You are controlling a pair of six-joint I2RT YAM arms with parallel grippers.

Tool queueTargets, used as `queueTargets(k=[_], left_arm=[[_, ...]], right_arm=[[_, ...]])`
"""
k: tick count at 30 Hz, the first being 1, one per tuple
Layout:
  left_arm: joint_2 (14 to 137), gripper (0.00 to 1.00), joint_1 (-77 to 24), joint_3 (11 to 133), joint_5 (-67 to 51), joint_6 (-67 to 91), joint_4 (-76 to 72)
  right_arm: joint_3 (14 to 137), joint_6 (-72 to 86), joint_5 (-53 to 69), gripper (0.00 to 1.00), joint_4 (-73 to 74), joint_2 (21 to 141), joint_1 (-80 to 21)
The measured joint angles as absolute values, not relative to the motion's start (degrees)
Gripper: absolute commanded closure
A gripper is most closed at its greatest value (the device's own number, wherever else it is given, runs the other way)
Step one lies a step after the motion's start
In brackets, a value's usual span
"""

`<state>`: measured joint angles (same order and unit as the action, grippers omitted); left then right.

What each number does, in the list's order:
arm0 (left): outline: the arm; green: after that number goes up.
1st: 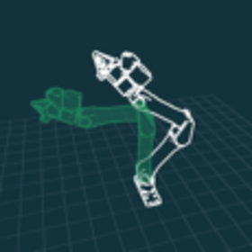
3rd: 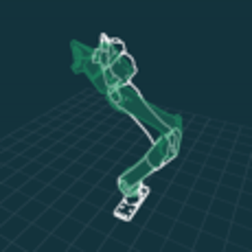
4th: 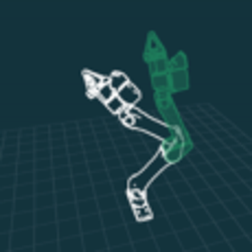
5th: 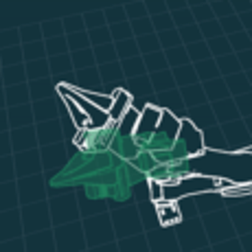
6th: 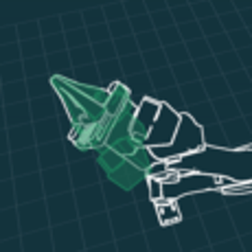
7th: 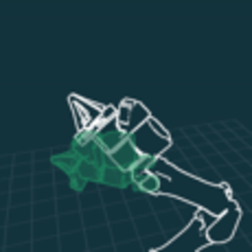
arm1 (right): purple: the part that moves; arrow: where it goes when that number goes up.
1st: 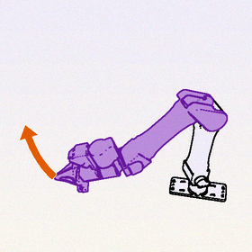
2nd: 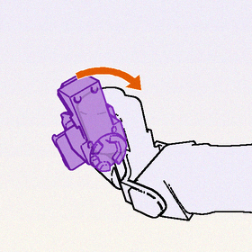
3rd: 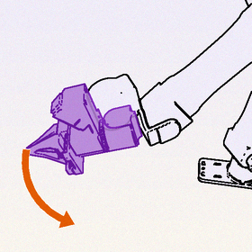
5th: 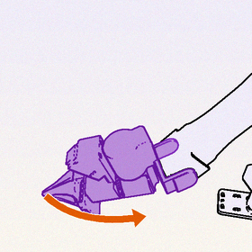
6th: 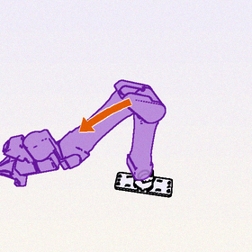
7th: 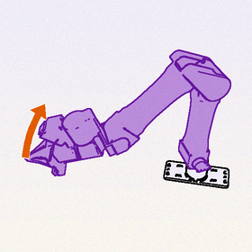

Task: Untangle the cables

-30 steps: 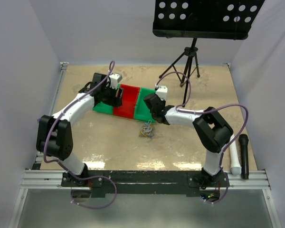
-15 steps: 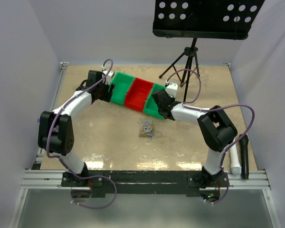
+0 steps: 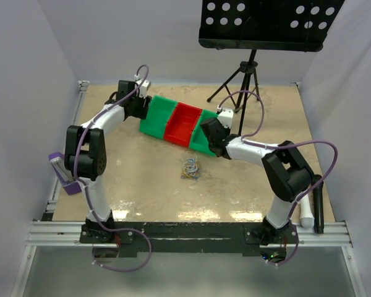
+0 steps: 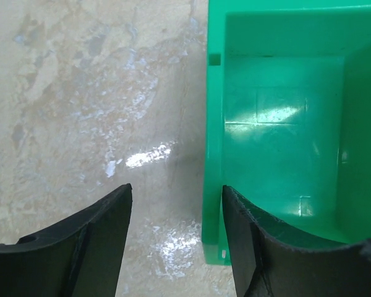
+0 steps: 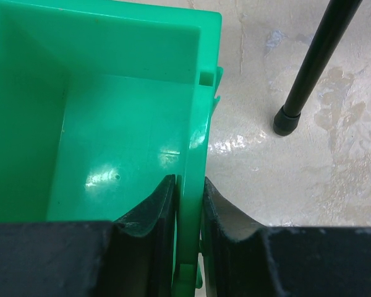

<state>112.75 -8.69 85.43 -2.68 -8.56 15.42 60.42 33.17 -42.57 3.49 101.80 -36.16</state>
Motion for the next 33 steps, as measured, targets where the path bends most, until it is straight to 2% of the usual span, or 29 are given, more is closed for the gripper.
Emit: queueTargets(k=[3,6,7,9,12,14,17,24,33], left_arm=[[114.06,0.37,-8.6,85.38,-4.51,-8.6,15.22],[114.45,0.42,-8.51,85.08,-5.48,-8.62,14.39],[114.54,0.48,-8.51,85.06,-5.78,-8.64,14.13],[114.69,0.62,-8.47,85.06,-6.44,-8.62,13.85],[114.76,0.78,-8.38,84.34,-7.88,-8.58,13.04],[114.72,0.83,-8.38,83.05,-8.78,-8.45,11.97],[113.27,0.83,-8.29,80.05,-9.19,-8.16,9.87],[105.19,0.82,-8.19,69.63,-9.23,-7.55,9.13],[95.79,0.79,-8.21,59.96,-8.75,-6.59,12.27]], right_arm=[[60.4,32.8,-42.06,0.78,3.42,101.82,-36.1],[60.4,32.29,-41.01,0.61,3.31,101.86,-36.1],[60.4,31.9,-40.75,0.54,3.31,101.89,-36.1],[60.4,31.33,-40.32,0.48,3.38,101.97,-36.1],[60.4,30.81,-39.46,0.44,3.4,102.04,-36.12],[60.4,30.63,-39.42,0.44,3.4,102.24,-36.12],[60.53,30.48,-39.44,0.44,3.55,103.22,-36.1],[61.54,30.63,-39.38,0.6,5.34,104.66,-36.1],[61.34,32.99,-38.17,0.65,8.21,103.61,-36.36]])
